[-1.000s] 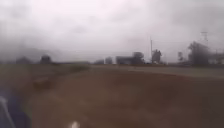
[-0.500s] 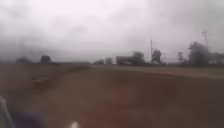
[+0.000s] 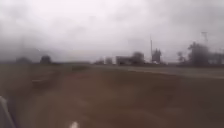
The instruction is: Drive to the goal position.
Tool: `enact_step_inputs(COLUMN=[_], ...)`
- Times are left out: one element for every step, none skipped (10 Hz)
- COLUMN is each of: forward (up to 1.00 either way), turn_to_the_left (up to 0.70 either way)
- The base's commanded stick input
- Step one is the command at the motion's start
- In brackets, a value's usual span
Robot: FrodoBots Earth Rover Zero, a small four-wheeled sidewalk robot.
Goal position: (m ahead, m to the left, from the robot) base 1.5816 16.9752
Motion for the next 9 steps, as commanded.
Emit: enact_step_inputs(forward=[0.7, 0.7, 0.37, 0.0, 0.0, 0.56, 0.7, 0.7, 0.7], turn_to_the_left=[0.0, 0.0, 0.0, 0.0, 0.0, 0.0, 0.0, 0.0, 0.0])
